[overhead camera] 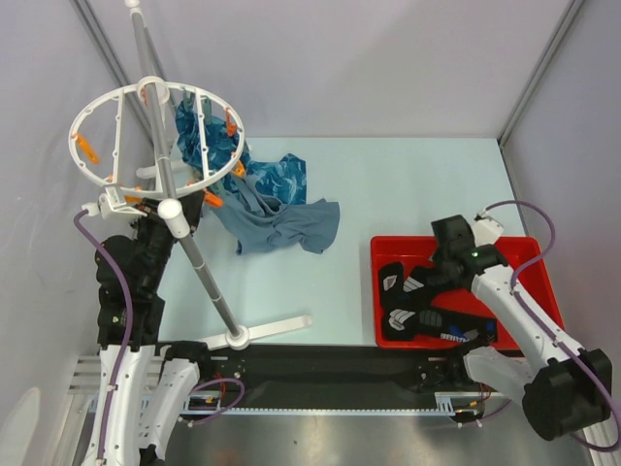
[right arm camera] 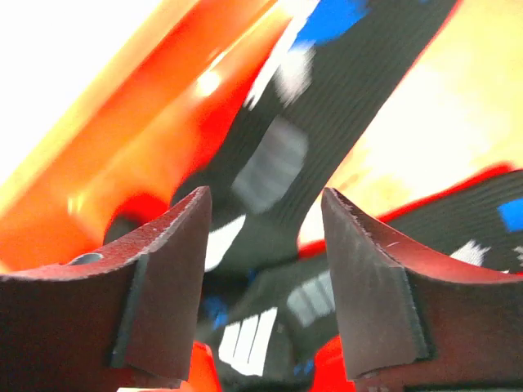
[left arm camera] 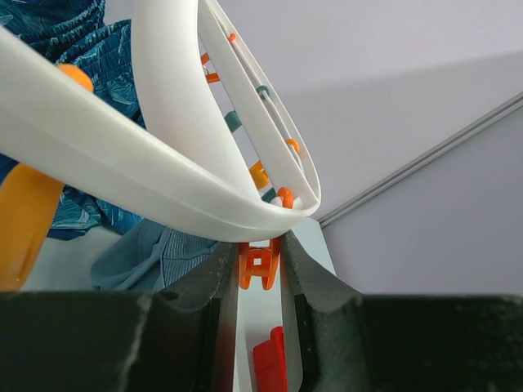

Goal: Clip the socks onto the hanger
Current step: Pick up the sock from the bin.

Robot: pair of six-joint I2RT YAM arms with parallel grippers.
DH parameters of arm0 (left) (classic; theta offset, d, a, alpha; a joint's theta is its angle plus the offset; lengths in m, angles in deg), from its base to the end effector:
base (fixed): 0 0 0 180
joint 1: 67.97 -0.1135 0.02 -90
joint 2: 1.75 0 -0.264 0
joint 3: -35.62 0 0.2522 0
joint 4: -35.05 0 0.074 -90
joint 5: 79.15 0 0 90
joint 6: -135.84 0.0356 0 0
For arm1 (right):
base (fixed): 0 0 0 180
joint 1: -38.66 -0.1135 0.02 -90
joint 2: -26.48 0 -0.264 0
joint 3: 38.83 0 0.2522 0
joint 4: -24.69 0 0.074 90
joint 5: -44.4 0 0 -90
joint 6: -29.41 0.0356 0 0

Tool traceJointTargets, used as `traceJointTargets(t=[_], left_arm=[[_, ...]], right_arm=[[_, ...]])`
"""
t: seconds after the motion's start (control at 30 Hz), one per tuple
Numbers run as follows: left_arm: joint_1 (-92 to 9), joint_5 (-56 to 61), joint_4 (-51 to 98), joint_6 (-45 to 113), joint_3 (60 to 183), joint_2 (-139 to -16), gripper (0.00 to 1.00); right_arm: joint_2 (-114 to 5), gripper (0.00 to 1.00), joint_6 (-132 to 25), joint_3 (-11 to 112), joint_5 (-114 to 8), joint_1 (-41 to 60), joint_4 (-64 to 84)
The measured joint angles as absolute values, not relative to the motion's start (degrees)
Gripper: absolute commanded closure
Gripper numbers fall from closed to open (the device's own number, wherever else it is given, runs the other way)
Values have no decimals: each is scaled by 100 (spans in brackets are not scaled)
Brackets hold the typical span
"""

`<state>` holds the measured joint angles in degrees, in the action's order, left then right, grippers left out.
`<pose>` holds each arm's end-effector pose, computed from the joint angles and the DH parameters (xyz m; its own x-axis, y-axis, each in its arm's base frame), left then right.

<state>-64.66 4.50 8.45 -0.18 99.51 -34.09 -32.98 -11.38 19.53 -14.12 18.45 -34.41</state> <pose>0.1204 -0.0109 0.3961 -0.0606 -0.7129 -0.6987 0.1782 0.6810 -0.7103 0.1846 0.0481 0.2455 -0.5707 0.4780 -0.6677 0.5832 0.8084 0.0802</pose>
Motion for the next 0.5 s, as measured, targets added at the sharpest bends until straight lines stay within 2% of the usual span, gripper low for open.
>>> traceJointTargets(t=[0.3, 0.5], left_arm=[[-6466, 424, 873, -18, 9923, -3414, 100], [-6466, 413, 877, -18, 9920, -3414, 100]], right_arm=[[-3908, 43, -1265, 1824, -1479, 3646, -2665], [-4694, 41, -1263, 1692, -1318, 3808, -2167]])
